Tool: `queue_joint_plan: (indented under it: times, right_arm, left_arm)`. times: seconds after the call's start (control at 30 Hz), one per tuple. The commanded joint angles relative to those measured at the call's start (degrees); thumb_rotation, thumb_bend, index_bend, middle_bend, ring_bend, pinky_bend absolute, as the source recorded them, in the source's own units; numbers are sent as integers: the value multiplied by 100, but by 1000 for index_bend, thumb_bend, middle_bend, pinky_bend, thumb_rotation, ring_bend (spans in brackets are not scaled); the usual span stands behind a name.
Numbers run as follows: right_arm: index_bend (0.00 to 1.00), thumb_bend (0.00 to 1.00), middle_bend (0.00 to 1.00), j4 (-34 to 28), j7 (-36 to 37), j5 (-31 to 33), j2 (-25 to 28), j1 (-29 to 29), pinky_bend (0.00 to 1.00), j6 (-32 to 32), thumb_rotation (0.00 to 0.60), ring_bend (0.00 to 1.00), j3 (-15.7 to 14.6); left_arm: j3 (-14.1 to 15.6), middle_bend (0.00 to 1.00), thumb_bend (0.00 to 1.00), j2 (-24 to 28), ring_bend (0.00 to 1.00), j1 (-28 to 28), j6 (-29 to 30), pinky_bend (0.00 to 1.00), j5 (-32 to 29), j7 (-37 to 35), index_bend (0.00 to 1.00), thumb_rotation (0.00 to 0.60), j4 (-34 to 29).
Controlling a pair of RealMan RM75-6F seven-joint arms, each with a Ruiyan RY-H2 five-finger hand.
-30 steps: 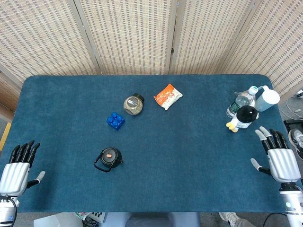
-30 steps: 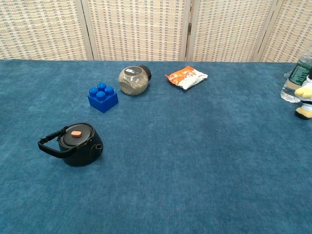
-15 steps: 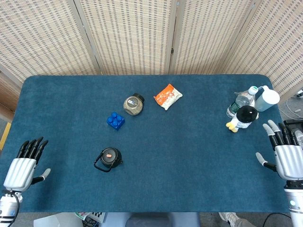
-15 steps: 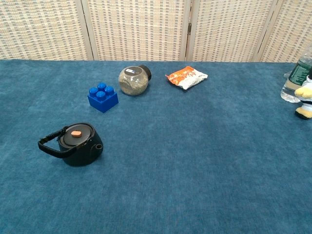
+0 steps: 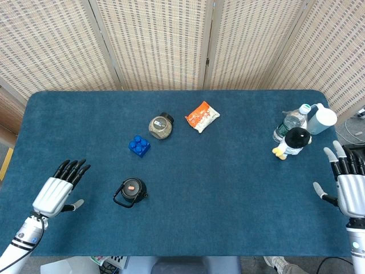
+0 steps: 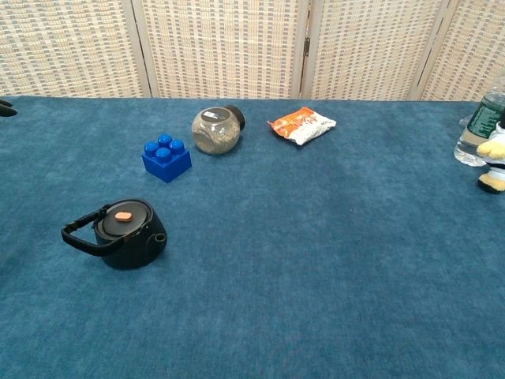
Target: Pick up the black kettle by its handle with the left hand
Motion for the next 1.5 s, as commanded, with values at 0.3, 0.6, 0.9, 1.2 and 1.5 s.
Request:
queue_joint_plan:
  times: [0.3,0.6,0.9,1.2,1.5]
  right_arm:
    - [21,250,0,43,73,12,-17,-45,0,3,600,0,-33]
    - [22,250,0,104,156,-23,-42,-68,0,6,600,0,-64]
    - [21,250,0,187,239,-20,-65,-124,0,35,600,0,-92]
    - [21,250,0,266,330,-8,-83,-174,0,55,600,0,-109]
    - [21,250,0,342,408,-2,-117,-198,0,36,600,0,-124]
  left_arm:
    - [151,0,166,-97,0,-289,-513,15,-85,344,0,600,-163]
    - [243,4,166,-423,8,-350,-315,15,164,275,17,600,-4]
    - [309,65,166,-588,74,-545,-499,34,249,365,132,600,16]
    - [324,64,166,-660,74,-838,-964,34,142,579,118,600,-162]
    - [177,57,166,-817,74,-1137,-1317,34,-130,497,114,600,-21]
